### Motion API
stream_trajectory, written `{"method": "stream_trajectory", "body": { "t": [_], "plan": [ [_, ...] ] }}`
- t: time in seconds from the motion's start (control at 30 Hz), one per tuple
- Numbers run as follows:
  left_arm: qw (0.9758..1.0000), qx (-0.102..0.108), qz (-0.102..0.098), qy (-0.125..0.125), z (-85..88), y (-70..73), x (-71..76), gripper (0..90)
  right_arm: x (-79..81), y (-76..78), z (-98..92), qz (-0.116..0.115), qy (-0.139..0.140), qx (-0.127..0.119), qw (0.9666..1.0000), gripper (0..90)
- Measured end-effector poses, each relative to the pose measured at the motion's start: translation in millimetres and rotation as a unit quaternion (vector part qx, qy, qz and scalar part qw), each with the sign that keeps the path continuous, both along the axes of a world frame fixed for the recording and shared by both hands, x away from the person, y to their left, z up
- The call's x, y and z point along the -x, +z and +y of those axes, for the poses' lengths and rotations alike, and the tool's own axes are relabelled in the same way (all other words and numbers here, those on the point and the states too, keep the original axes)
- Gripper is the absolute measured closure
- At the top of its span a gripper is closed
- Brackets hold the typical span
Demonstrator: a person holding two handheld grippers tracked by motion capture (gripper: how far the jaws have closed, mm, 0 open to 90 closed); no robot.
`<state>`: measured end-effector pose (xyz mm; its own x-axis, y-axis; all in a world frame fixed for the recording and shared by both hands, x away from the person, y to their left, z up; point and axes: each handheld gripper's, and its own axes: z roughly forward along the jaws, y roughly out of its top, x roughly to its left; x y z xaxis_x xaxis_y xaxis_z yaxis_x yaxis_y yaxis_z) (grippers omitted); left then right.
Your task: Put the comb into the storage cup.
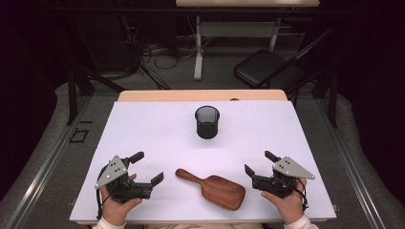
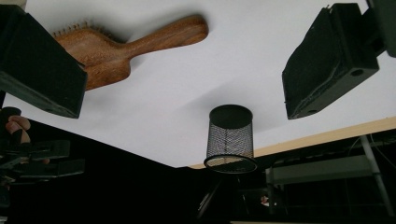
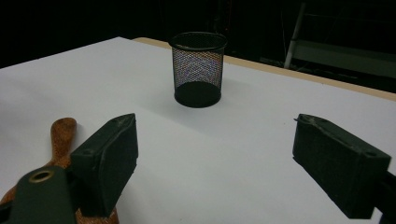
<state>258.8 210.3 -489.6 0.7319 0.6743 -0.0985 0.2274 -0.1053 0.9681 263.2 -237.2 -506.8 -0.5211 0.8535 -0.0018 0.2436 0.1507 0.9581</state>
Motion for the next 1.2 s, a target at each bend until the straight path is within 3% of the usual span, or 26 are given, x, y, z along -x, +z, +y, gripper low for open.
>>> {"method": "stream_trajectory", "body": {
  "t": [0.2, 0.43, 0.7, 0.77, 0.9, 1.2],
  "plan": [
    [0.9999, -0.012, 0.005, 0.007, -2.5, -2.5, -1.8, 0.4, -1.7, -2.8, -1.2, 0.003, 0.001, 0.005, 1.0000, 14.3],
    [0.9993, -0.016, 0.032, 0.007, -4.2, -5.2, -6.1, 0.6, -4.8, -5.3, 0.7, 0.008, 0.001, 0.015, 0.9999, 14.6],
    [0.9986, -0.025, 0.047, 0.010, -5.8, -6.1, -10.7, 7.2, -5.4, -5.8, -0.9, 0.014, -0.004, 0.010, 0.9998, 15.5],
    [0.9984, -0.028, 0.048, 0.013, -6.5, -6.2, -12.5, 14.4, -5.9, -5.8, -1.6, 0.013, -0.005, 0.010, 0.9999, 16.9],
    [0.9979, -0.024, 0.056, 0.019, -9.3, -4.5, -16.2, 16.4, -6.2, -5.7, -1.1, 0.016, -0.004, 0.012, 0.9998, 17.6],
    [0.9957, -0.031, 0.082, 0.029, -18.8, -1.4, -29.7, 35.6, -7.6, -6.8, -0.8, 0.019, -0.001, 0.014, 0.9997, 17.7]
  ]
}}
